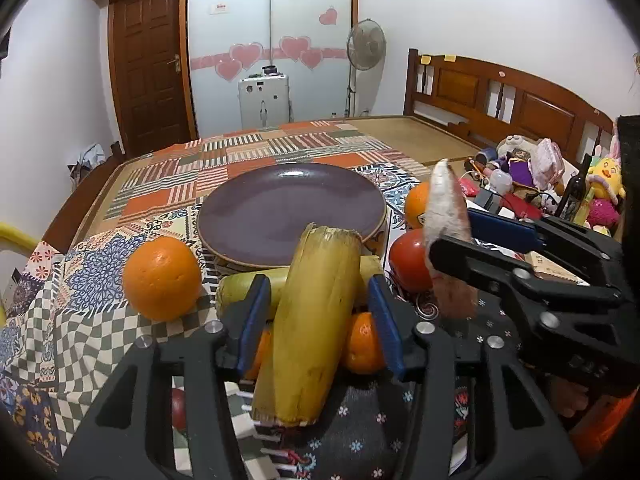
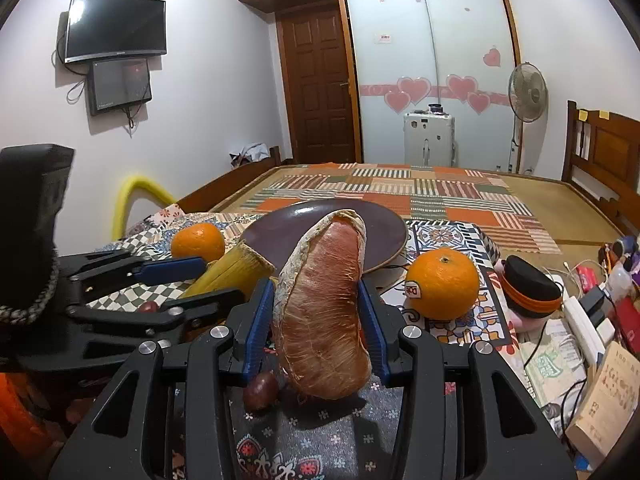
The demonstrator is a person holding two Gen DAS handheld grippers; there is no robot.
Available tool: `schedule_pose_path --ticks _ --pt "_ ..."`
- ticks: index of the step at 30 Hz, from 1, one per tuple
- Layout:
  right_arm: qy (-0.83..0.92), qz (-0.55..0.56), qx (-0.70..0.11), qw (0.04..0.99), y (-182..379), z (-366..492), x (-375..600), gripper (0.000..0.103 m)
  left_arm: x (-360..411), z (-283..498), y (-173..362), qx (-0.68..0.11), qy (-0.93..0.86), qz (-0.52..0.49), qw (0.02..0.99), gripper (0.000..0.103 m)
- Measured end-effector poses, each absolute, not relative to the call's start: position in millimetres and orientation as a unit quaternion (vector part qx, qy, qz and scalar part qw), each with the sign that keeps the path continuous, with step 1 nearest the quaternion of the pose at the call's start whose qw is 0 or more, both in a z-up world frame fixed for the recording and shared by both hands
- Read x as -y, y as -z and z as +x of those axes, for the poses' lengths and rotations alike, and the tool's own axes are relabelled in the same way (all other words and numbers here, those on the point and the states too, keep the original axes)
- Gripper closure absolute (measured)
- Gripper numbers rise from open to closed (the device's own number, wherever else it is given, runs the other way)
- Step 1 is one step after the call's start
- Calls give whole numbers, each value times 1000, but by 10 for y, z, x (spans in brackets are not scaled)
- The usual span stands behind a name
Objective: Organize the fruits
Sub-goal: 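Close left tool on the yellow fruit while right tool grips the pomelo segment, lift both, then carry the yellow fruit in left tool while right tool carries the pomelo over the plate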
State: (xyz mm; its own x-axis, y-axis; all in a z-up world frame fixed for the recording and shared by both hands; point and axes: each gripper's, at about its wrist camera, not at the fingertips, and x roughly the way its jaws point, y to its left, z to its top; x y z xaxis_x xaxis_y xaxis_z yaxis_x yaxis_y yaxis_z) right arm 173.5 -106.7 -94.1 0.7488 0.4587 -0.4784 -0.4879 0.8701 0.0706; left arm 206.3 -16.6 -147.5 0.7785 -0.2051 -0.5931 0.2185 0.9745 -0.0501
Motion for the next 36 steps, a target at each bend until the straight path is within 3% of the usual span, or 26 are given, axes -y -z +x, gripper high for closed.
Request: schedule_pose_path --ticks 16,36 --pt "-249 -12 -247 936 958 1755 1220 63 147 2078 1432 -312 107 11 944 61" --pt "-243 -13 -241 940 905 1693 1222 63 -97 1501 1229 -267 96 -4 959 64"
